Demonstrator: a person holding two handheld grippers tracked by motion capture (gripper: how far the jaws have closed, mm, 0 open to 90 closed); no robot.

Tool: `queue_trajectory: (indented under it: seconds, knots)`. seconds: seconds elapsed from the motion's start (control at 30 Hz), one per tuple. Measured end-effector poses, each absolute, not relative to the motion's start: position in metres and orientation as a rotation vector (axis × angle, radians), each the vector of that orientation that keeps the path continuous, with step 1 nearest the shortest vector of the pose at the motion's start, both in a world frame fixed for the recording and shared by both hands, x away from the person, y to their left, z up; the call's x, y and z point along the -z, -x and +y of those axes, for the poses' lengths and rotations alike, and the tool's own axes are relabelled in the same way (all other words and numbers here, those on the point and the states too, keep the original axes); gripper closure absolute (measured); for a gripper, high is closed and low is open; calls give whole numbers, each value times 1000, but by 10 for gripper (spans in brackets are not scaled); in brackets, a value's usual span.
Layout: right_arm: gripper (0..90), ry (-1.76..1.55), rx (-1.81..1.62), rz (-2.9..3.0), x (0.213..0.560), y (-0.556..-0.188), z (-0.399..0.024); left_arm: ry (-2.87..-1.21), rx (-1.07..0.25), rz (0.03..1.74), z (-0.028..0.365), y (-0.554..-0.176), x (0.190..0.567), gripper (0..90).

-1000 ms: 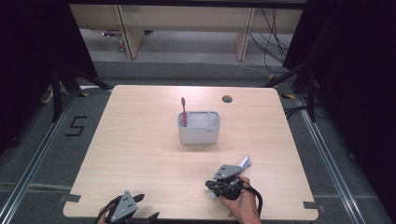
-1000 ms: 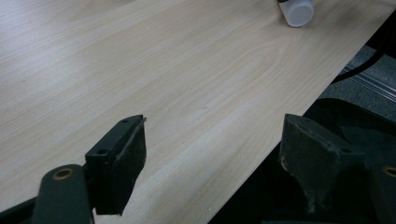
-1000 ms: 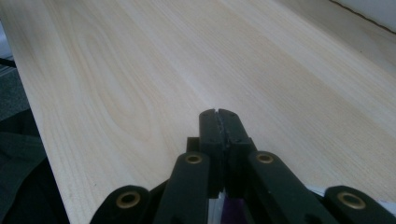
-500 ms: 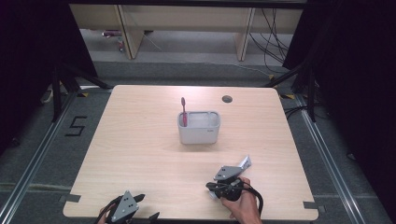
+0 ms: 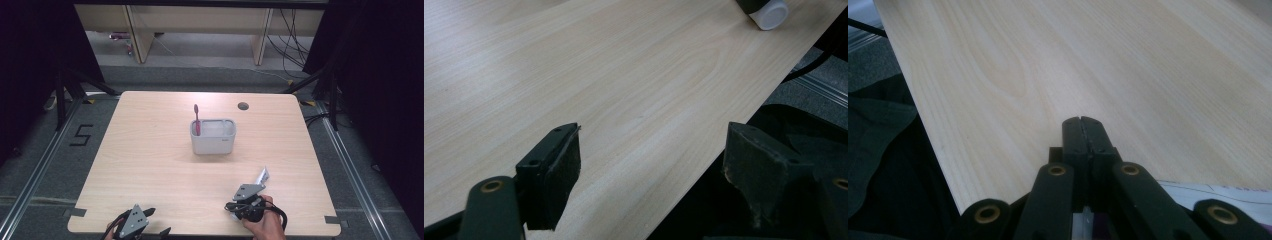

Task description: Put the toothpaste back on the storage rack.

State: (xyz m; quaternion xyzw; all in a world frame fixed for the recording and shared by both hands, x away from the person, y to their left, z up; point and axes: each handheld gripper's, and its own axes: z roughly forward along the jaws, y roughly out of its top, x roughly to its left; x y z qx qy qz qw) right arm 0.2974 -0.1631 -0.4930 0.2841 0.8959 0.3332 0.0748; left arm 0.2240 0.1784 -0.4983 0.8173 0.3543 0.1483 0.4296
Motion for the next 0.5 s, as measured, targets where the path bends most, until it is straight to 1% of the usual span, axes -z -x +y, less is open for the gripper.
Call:
queue_trajectory:
  seconds: [0.5]
  knots:
    - [899,-836,-937,2717,491,-285,-185,-2047,-368,884,178,-224,498,225]
